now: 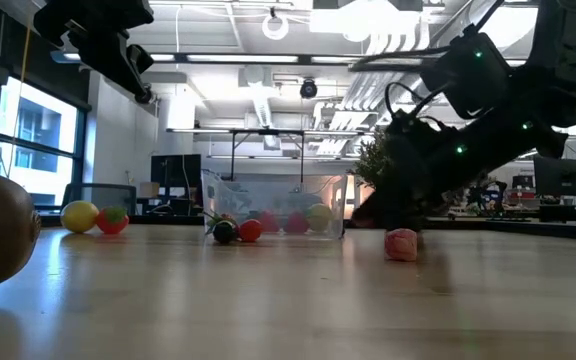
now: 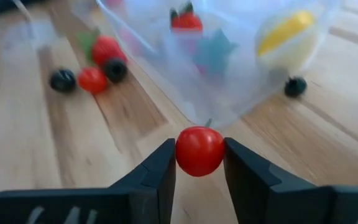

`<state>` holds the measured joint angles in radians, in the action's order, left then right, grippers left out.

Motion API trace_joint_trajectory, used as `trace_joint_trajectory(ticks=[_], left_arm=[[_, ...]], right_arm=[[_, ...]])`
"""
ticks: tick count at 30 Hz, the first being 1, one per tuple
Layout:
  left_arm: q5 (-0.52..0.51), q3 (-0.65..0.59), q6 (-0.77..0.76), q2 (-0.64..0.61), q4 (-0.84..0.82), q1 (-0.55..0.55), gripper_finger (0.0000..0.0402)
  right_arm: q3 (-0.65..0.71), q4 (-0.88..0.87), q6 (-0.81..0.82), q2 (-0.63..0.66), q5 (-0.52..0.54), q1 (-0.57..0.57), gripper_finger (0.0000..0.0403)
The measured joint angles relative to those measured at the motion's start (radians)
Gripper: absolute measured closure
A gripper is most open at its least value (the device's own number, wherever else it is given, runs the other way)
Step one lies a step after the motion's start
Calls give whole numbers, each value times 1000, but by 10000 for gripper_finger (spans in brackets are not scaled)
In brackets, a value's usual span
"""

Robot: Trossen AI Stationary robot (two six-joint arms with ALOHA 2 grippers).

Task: Pick and placing Produce into tupperware
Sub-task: Put the red cherry into the transparent bin

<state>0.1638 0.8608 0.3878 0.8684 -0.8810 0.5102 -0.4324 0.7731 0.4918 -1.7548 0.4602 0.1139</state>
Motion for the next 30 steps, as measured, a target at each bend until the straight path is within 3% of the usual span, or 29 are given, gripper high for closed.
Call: trace_joint_trajectory(ticks=[8,18,22,27,30], left_arm=[[0,0,0,0,0,0,399],[0,0,0,0,0,0,399],[0,0,0,0,0,0,399],[0,0,0,0,0,0,399],[0,0,0,0,0,0,399]], right_arm=[[0,87,-64,61,-5,0,296],[-80,26,-201,269,-12,-15,297],[-252,-270,-242,307,-17,-73,297],[-567,-788,-244,229,-178,-184,297],[-740,-1009,-269,127,-291,-247,297]])
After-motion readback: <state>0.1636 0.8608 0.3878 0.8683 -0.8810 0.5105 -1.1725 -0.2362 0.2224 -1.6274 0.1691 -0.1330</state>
